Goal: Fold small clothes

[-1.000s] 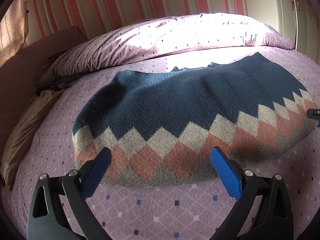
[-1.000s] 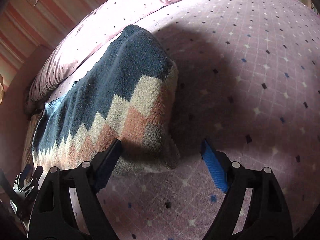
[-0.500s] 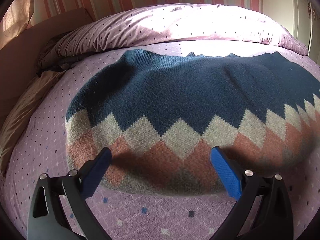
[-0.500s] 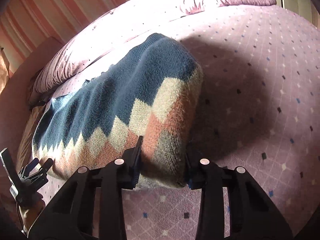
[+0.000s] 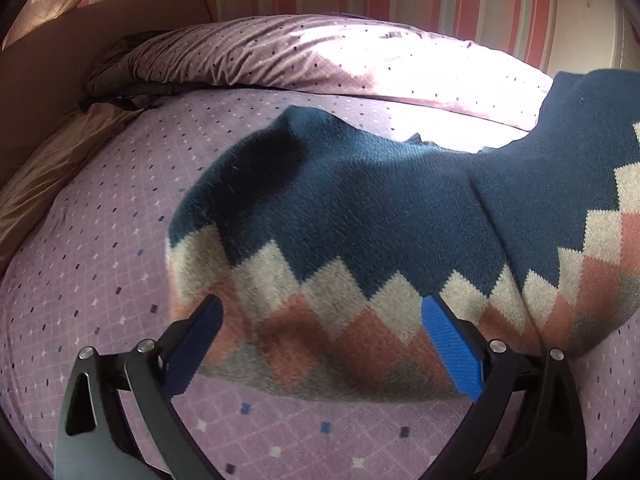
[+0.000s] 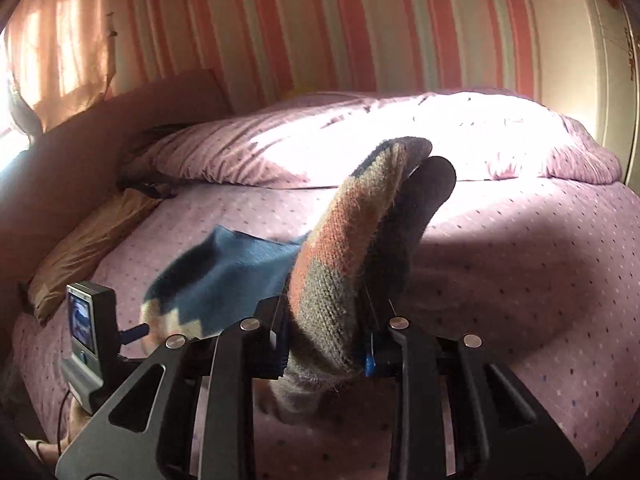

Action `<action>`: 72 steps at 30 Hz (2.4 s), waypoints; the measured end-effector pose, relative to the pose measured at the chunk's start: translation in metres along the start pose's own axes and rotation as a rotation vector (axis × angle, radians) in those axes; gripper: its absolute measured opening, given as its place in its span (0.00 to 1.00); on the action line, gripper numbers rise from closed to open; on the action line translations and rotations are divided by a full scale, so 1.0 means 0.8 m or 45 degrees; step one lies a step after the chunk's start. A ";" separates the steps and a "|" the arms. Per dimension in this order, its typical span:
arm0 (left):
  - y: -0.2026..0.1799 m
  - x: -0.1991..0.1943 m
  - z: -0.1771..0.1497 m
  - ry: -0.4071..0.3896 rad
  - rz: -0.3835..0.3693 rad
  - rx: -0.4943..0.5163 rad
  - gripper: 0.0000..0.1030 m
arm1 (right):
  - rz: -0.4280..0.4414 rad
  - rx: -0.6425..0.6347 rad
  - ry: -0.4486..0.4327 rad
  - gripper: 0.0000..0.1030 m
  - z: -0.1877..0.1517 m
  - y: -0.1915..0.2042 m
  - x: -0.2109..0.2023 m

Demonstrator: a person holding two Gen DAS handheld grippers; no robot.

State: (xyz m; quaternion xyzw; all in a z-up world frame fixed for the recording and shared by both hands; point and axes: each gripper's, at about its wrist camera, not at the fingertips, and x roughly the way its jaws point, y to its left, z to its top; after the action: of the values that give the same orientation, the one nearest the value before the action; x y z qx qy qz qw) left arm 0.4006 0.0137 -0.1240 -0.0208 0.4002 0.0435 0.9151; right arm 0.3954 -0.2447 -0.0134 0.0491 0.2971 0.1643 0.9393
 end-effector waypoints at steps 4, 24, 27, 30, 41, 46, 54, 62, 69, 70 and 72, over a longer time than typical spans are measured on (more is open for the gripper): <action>0.070 -0.019 0.011 -0.048 0.029 -0.079 0.97 | 0.124 -0.052 -0.026 0.25 0.020 0.091 0.032; 0.205 -0.048 0.008 -0.069 0.018 -0.196 0.97 | 0.246 -0.211 0.003 0.93 -0.075 0.225 0.101; 0.157 -0.057 0.027 -0.094 -0.080 -0.136 0.97 | 0.141 -0.201 -0.063 0.94 -0.059 0.176 0.061; 0.099 -0.060 0.046 -0.107 -0.169 -0.040 0.97 | 0.074 -0.156 -0.067 0.95 -0.050 0.121 0.042; 0.037 0.041 0.050 0.208 -0.156 0.023 0.97 | 0.001 -0.064 -0.006 0.96 -0.068 0.027 0.024; -0.001 0.024 0.050 0.108 -0.055 0.200 0.97 | 0.009 -0.039 0.020 0.97 -0.077 0.023 0.033; -0.026 0.032 0.064 0.101 0.109 0.265 0.97 | -0.007 -0.055 0.035 0.97 -0.080 0.015 0.026; 0.007 0.054 0.053 0.193 -0.039 0.131 0.43 | -0.025 -0.060 0.044 0.97 -0.079 0.012 0.026; 0.012 0.032 0.065 0.124 -0.022 0.110 0.31 | -0.003 -0.068 0.063 0.97 -0.079 0.031 0.029; 0.013 0.024 0.066 0.100 -0.013 0.117 0.31 | 0.000 -0.074 0.067 0.97 -0.078 0.036 0.031; 0.021 0.003 0.069 0.048 0.008 0.131 0.30 | 0.000 -0.077 0.074 0.97 -0.074 0.046 0.037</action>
State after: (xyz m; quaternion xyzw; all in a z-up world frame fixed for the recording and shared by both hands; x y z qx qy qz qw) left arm 0.4411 0.0350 -0.0882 0.0266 0.4193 0.0254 0.9071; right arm 0.3739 -0.2005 -0.0713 0.0161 0.3191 0.1746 0.9313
